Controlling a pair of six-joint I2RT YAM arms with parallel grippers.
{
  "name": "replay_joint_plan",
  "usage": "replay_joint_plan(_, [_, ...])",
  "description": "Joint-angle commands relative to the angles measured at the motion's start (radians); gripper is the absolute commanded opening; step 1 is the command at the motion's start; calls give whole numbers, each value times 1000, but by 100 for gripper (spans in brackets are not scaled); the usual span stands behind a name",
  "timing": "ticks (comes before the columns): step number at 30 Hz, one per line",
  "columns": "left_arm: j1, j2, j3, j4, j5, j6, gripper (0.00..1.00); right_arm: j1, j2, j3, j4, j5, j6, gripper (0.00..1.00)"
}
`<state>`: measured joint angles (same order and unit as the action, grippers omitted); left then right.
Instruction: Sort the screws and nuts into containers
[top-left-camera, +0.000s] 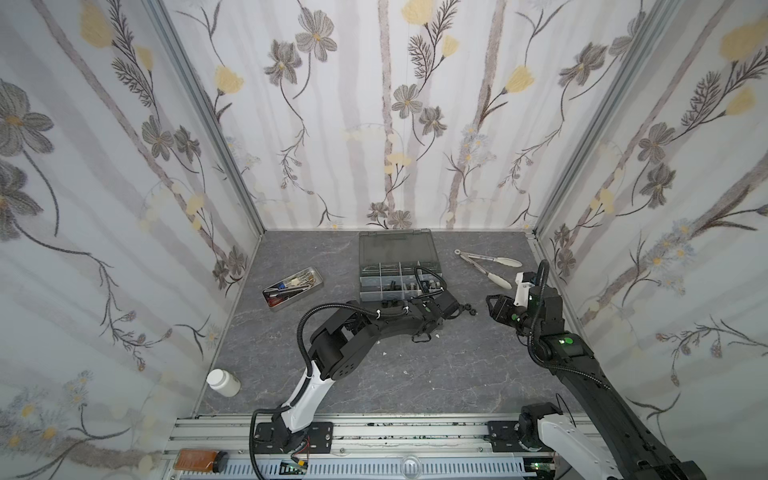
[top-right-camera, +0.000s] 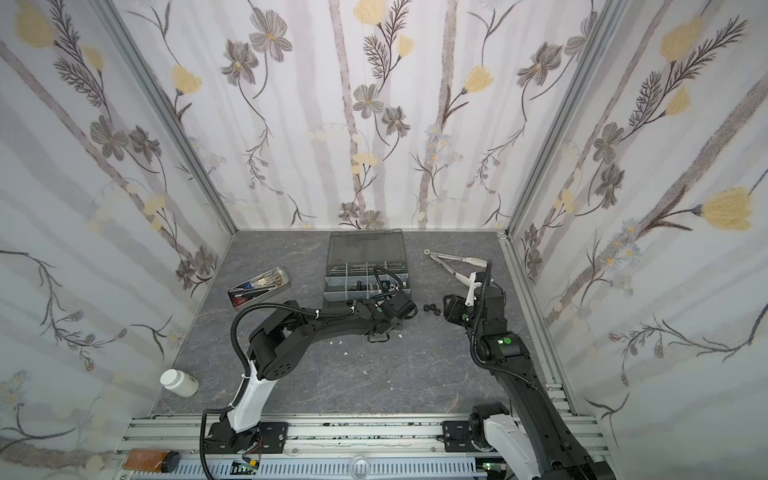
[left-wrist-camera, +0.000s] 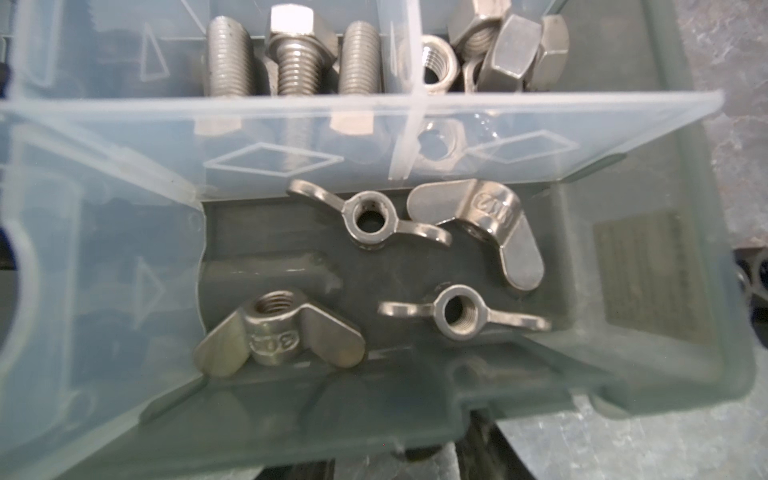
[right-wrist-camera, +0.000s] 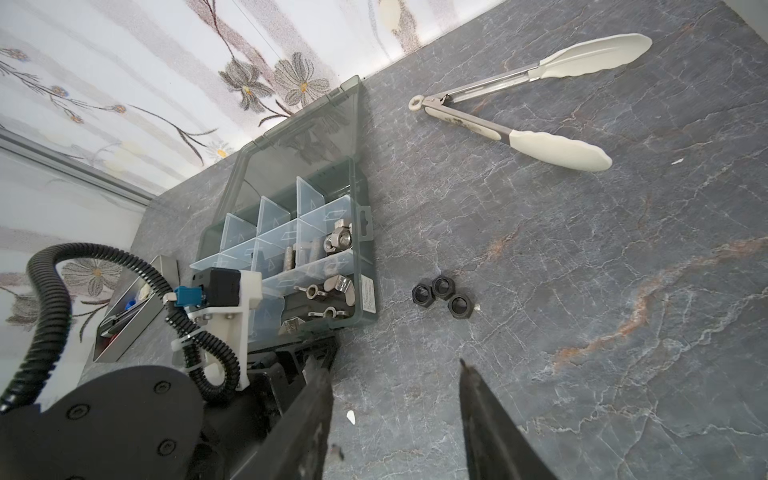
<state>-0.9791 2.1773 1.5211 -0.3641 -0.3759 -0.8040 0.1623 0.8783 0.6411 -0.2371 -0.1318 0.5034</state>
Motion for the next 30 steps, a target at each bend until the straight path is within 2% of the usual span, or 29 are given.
replay_joint_plan(1, [8,15,12,5,-17,-9,44,0,-9,-4,27,-9,-10,51])
replay_joint_plan(30, [2,-25,-35,24,23,-11,16,0,-22,-11,21,-10,-9,51])
